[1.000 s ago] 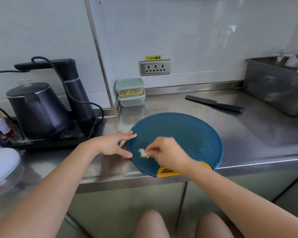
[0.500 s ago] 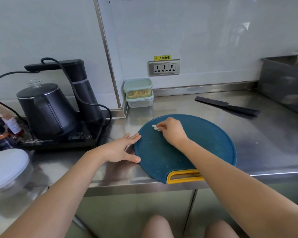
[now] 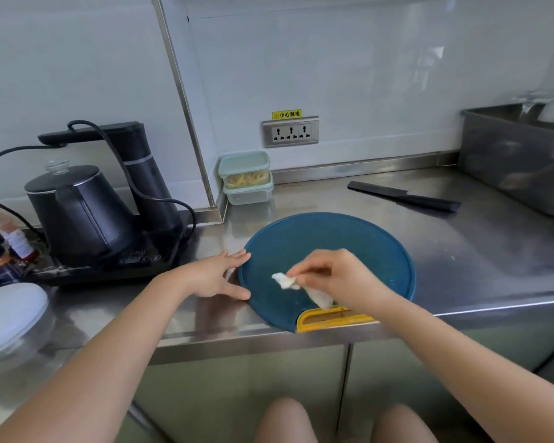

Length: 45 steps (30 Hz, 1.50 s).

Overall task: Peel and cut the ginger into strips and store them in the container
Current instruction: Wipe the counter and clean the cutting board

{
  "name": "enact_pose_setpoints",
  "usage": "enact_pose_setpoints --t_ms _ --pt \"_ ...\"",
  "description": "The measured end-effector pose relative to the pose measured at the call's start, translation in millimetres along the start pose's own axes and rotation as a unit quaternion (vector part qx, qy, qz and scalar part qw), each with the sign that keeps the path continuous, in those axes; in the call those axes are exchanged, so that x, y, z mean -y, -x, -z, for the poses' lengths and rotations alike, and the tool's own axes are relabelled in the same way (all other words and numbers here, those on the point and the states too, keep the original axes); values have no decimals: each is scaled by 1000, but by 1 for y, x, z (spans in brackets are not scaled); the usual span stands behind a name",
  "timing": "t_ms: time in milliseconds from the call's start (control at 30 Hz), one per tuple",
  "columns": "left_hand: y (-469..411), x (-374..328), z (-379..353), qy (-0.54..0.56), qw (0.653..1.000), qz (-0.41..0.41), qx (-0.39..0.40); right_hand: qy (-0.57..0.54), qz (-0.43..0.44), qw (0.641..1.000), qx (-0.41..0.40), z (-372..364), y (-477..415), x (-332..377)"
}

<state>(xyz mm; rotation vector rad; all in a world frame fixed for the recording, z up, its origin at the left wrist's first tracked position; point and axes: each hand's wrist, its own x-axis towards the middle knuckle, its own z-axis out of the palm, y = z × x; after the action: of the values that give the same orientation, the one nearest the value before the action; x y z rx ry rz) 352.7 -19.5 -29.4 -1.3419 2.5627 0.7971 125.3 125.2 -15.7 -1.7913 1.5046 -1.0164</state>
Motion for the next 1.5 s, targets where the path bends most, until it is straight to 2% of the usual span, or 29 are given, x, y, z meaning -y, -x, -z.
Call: enact_pose_setpoints --t_ms 33,67,167,267,300,400,467,533,667,800,900,967,1033,1200,1300,1400,1500 --pt "0 -3 2 -10 1000 7 7 36 -48 995 -74 9 -9 -7" --pt "0 -6 3 -21 1000 14 15 71 -86 987 -113 16 -16 -15" --pt "3 -14 7 -44 998 33 26 134 -123 976 -116 22 -24 -39" --pt "5 -22 8 -60 997 42 19 233 -90 966 -69 19 -17 -44" --pt "6 -24 8 -60 997 44 17 233 -77 968 -56 18 -13 -41" --pt "9 -27 8 -63 997 49 14 141 -31 989 32 6 9 -22" --pt "13 -29 7 -65 996 52 12 71 4 988 140 -9 27 -4" --pt "16 -31 5 -53 997 63 10 8 21 984 179 -16 42 9" --pt "21 -45 3 -61 994 81 -29 -83 3 992 91 18 57 9" --pt "22 -80 -1 -52 994 15 -97 -26 -44 999 -7 77 67 1" --pt "19 -111 -7 -32 995 -24 -91 -28 -71 992 -98 116 73 -6" --pt "15 -128 -14 -21 996 -37 -77 -45 -95 981 -161 136 79 -14" --pt "10 -144 -24 -22 996 -52 -72 -16 -130 968 -214 152 86 -25" --pt "-12 -197 -52 -15 987 -135 -88 67 -194 944 -258 188 107 -52" --pt "-31 -237 -64 -24 979 -181 -85 60 -230 917 -319 216 124 -62" --pt "-53 -268 -76 -43 980 -184 -55 113 -247 896 -351 249 145 -79" --pt "-72 -284 -83 -94 982 -154 -50 188 -301 852 -386 280 174 -93"
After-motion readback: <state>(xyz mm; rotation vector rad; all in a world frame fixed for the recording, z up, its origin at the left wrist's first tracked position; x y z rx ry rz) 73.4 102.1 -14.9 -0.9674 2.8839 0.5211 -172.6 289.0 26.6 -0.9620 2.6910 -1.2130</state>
